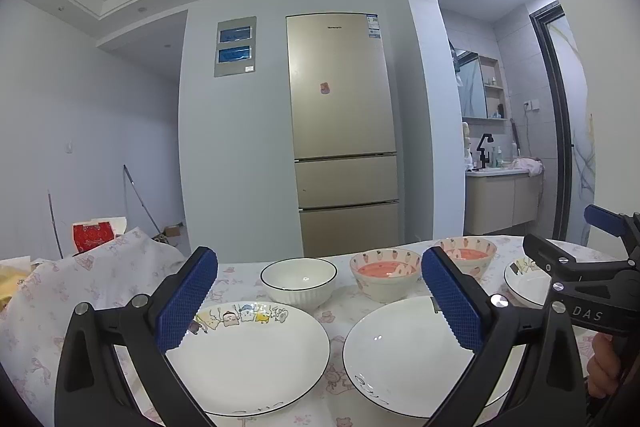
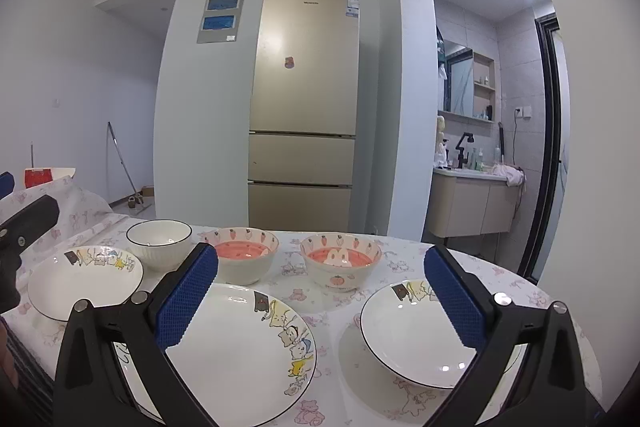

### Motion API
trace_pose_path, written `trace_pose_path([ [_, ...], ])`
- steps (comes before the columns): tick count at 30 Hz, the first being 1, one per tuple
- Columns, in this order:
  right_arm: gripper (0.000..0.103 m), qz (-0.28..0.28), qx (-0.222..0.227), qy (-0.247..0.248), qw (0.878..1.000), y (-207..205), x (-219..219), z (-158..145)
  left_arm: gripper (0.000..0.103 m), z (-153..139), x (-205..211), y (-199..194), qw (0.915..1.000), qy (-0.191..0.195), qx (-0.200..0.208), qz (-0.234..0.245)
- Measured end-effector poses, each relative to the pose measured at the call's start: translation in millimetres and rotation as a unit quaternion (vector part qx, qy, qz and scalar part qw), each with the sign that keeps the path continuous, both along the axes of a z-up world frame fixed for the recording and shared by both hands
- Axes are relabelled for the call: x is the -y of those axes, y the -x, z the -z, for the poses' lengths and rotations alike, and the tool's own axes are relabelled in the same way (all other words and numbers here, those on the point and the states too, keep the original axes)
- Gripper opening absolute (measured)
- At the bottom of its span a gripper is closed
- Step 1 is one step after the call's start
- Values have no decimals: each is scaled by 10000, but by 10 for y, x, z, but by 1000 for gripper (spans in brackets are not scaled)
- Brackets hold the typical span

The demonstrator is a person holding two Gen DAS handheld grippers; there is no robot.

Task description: Organize plates and bowls

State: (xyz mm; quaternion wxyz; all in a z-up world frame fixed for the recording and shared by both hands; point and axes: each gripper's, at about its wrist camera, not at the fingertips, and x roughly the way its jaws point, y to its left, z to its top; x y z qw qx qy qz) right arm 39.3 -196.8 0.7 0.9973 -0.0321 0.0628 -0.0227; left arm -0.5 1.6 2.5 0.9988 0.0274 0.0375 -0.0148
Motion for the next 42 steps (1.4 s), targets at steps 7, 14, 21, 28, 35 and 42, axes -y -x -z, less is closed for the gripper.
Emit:
trace_pose_path([
  [7,103,-28,8,-23,10000,3,-1,4,103,12,-10,7,9999,38,52,-83],
  [14,103,9,16,-59,10000,10,18,-9,103,4,-44,36,9998,66,127,-125],
  [21,103,56,-4,-170,9998,-2,66,-16,103,10,-16,16,9998,0,74,-160],
  [28,103,22,16,-201,9998,5,77,-21,103,-7,-38,29,9998,51,101,-170],
  [35,103,168,67,-114,9998,105,62,-294,103,-265,-116,255,9972,27,530,-534],
  [42,103,204,569,-266,9978,283,-26,-856,103,-799,-241,483,9940,92,923,-579],
])
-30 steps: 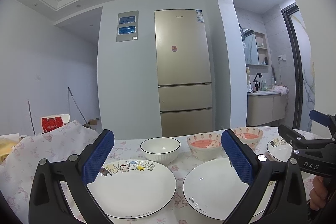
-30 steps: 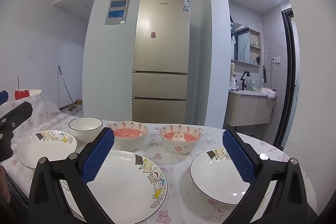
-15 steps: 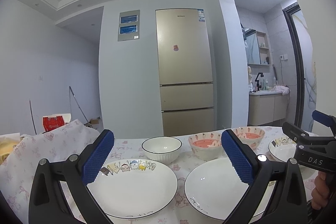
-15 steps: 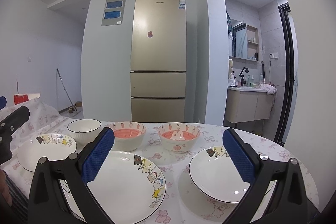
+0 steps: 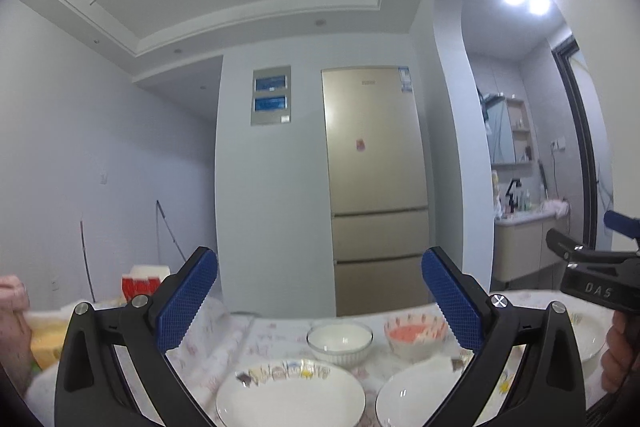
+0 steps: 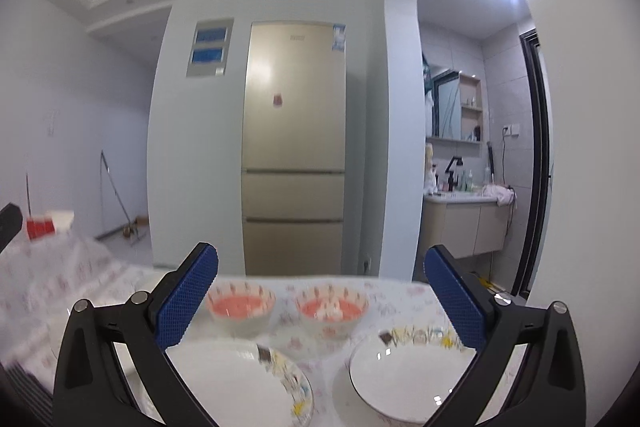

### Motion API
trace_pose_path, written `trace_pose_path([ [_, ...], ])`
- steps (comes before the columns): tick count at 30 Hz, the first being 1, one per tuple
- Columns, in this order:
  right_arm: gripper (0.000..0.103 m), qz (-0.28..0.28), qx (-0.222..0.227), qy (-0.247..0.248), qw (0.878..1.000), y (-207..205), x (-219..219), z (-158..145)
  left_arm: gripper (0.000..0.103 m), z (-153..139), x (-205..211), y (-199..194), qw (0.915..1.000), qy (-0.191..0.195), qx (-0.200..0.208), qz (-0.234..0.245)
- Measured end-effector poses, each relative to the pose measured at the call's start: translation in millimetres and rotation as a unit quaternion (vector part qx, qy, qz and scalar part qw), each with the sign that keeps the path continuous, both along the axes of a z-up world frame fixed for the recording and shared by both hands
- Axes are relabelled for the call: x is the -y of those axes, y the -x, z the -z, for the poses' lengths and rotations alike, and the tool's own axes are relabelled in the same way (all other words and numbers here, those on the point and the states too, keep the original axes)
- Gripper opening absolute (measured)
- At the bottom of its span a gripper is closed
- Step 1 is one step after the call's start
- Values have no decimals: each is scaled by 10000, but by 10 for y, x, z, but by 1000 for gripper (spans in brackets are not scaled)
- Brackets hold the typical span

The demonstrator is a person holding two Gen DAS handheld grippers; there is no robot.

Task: Organize plates and bowls
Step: 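Move the right tool toward the plain white bowl and lower it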

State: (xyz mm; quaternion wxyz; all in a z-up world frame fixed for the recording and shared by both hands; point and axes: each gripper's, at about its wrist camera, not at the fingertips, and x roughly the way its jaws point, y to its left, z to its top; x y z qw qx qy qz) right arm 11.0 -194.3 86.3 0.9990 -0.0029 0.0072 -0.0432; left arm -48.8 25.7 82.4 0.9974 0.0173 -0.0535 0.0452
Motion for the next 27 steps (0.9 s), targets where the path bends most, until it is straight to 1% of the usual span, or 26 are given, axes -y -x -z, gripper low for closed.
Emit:
trace_pose_path([
  [5,103,4,52,41,10000,8,-123,-234,103,-334,-130,45,9997,158,159,16],
  [7,103,-70,40,-67,9999,10,-148,-303,103,-473,-177,48,9995,268,156,57],
  [12,103,-227,5,-248,9994,-47,-148,-402,103,-674,-266,50,9986,468,186,187],
  [16,103,-226,65,-184,9996,-90,-169,-371,103,-689,-248,14,9984,477,169,233],
  [20,103,-308,101,-434,9985,-144,-139,-383,103,-608,-217,-33,9978,497,-53,433],
  [23,103,-278,197,-403,9986,-193,-116,-319,103,-485,-161,-76,9986,338,-77,387],
  [25,103,-208,283,-376,9987,-238,-105,-238,103,-387,-138,-146,9983,331,-146,457],
  [27,103,-210,273,-388,9987,-298,-93,-136,103,-291,-94,-241,9976,335,-223,571],
])
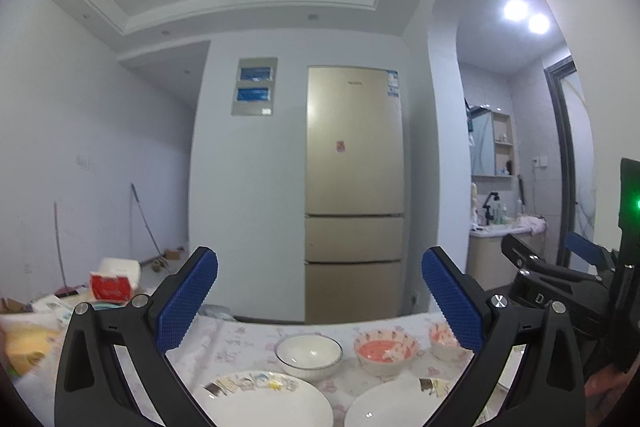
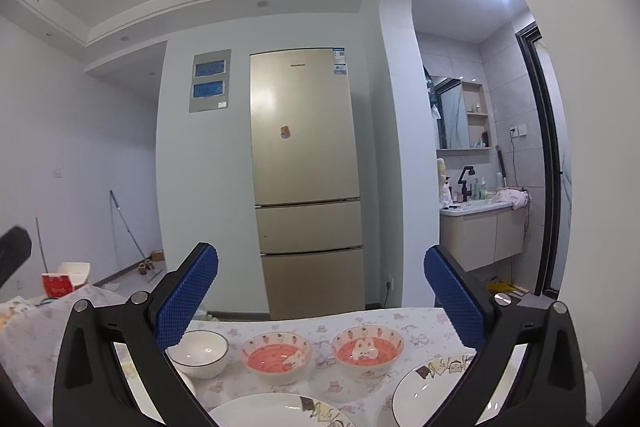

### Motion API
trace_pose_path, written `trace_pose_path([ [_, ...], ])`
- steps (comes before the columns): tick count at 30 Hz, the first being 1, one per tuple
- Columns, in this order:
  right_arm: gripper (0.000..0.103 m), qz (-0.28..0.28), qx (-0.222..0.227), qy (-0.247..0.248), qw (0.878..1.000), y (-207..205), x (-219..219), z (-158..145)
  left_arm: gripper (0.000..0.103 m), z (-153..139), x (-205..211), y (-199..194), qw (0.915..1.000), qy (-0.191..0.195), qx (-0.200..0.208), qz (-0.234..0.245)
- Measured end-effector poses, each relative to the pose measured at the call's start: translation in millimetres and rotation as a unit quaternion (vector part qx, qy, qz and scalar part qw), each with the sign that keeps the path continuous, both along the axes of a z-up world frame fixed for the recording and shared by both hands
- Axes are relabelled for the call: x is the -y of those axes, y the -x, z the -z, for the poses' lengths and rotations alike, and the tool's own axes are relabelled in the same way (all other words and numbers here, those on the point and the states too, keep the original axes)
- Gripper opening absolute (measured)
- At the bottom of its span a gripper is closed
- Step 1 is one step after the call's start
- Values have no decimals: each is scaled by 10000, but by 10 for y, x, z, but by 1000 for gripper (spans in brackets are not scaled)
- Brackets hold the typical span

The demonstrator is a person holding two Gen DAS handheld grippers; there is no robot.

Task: Organize plates and bowls
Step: 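Move the right tool toward the plain white bowl and lower it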

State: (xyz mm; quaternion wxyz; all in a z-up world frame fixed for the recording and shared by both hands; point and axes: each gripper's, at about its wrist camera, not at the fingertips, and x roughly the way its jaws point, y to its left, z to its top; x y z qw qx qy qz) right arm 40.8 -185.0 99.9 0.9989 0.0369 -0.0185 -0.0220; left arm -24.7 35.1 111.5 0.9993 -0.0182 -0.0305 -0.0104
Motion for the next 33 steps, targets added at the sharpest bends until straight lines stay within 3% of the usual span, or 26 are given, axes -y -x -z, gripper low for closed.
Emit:
trace_pose_path([
  [3,103,-81,-87,-41,9999,-83,22,73,103,137,67,-112,9998,-123,118,-40],
  [11,103,-131,-220,128,9996,-177,-25,201,103,354,119,-297,9996,-251,-68,-97],
  [20,103,-340,-466,273,9980,-184,-123,370,103,429,106,-341,9993,-222,-286,-107],
  [28,103,-381,-478,396,9973,-174,-208,435,103,486,-12,-456,9982,141,-589,-16],
  [33,103,-349,-527,282,9976,-208,-150,404,103,393,20,-386,9982,-12,-600,66],
])
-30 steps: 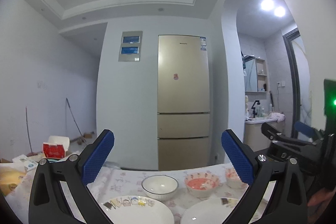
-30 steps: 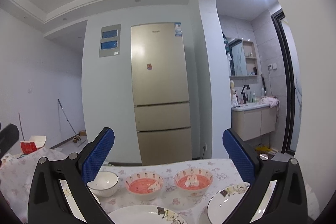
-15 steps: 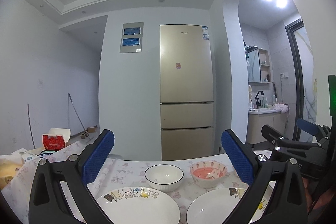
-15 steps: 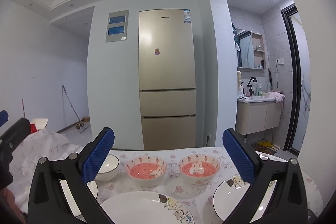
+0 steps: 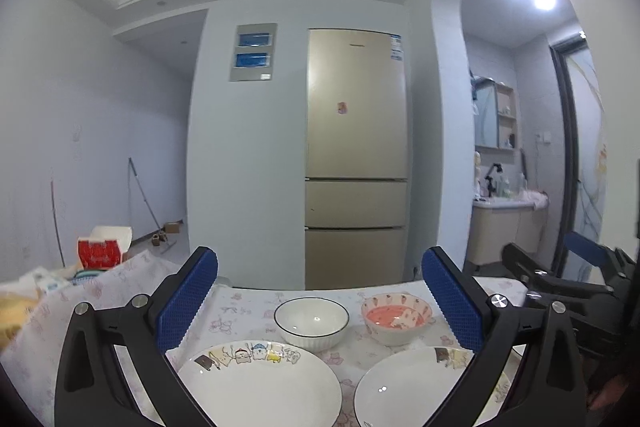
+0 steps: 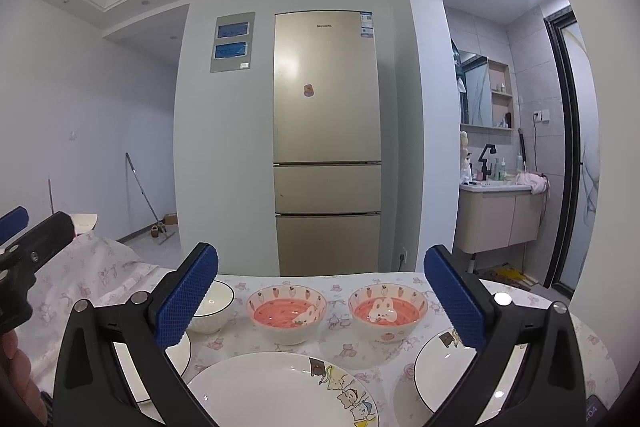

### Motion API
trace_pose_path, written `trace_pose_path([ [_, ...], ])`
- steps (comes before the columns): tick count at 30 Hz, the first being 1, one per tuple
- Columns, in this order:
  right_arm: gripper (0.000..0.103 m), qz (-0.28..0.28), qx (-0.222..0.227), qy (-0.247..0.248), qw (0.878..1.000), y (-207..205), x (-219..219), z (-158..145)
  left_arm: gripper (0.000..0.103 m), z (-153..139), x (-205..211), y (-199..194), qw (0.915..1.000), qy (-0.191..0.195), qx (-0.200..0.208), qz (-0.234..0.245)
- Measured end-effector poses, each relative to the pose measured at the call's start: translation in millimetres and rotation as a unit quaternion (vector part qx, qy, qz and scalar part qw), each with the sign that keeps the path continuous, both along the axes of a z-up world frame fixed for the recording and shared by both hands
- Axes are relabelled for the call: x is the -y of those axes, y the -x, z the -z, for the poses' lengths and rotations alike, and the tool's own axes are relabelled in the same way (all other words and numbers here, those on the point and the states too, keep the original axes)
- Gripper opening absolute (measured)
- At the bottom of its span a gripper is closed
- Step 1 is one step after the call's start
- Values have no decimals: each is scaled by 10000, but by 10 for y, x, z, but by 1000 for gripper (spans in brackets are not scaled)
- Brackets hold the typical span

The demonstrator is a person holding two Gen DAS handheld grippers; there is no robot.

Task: Organize plates and bowls
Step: 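Move the right tool toward the plain white bowl and lower it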

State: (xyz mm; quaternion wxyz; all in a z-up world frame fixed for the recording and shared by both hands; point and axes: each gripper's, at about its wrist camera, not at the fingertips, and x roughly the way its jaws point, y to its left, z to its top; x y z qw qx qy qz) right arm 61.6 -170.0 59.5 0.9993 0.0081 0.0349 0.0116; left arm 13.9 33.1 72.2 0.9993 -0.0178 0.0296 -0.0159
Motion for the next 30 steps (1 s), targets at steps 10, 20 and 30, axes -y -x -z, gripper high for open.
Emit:
trace_pose_path([
  [10,103,51,267,-145,9995,81,50,-916,103,-976,-81,150,9980,-252,417,-409],
  [20,103,-54,234,-1221,9922,-531,87,-1789,103,-1740,-466,-355,9917,821,416,-897],
  [30,102,-306,-686,-1477,9862,-1383,-212,-988,103,-1130,-726,-1450,9911,502,-973,-752],
])
